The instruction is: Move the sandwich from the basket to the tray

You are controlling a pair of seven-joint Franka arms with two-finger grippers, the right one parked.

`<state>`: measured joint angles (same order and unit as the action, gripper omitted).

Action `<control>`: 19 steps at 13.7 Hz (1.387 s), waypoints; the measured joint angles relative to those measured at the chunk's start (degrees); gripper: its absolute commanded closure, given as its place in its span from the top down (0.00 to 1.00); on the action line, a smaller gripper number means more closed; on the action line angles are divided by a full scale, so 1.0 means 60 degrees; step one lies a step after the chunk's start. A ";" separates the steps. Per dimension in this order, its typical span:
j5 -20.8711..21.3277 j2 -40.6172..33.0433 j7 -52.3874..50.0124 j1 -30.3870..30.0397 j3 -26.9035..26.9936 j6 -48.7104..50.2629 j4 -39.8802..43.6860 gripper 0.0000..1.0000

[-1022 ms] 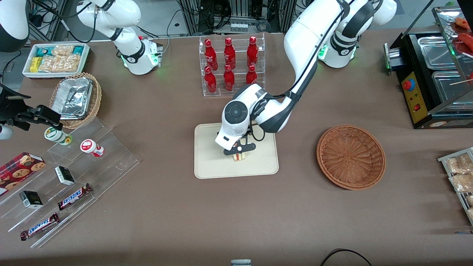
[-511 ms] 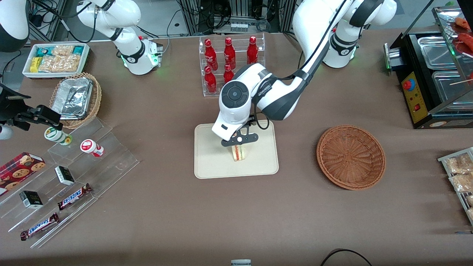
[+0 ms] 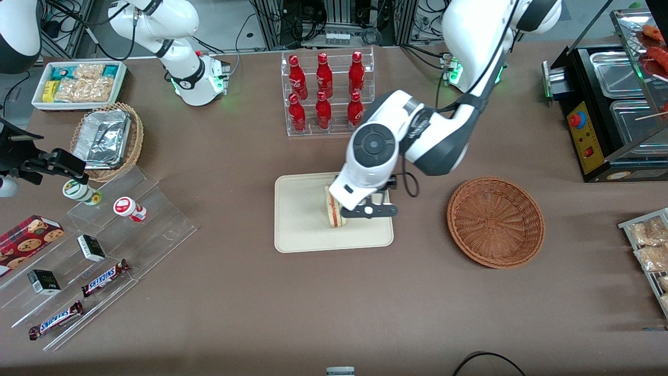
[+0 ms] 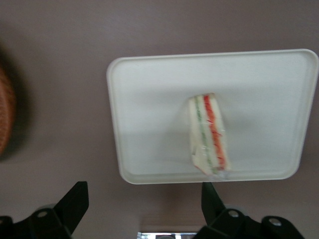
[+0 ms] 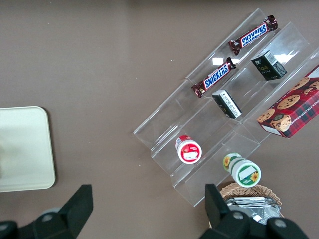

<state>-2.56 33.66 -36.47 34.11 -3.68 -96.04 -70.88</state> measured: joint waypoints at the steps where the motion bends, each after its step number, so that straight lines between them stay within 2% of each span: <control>1: 0.0059 -0.0281 0.0459 -0.0048 0.0203 0.0080 -0.0275 1.00; 9: 0.0130 -0.2647 0.4011 -0.1978 0.0527 0.0425 -0.2698 1.00; 16: 0.0214 -0.3892 0.5048 -0.2992 0.0546 0.1415 -0.3092 1.00; 19: 0.0224 -0.4504 0.5510 -0.3807 0.0332 0.1841 -0.3286 1.00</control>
<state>-1.21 6.64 -3.42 11.27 -1.68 -85.00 -90.59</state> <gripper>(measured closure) 0.000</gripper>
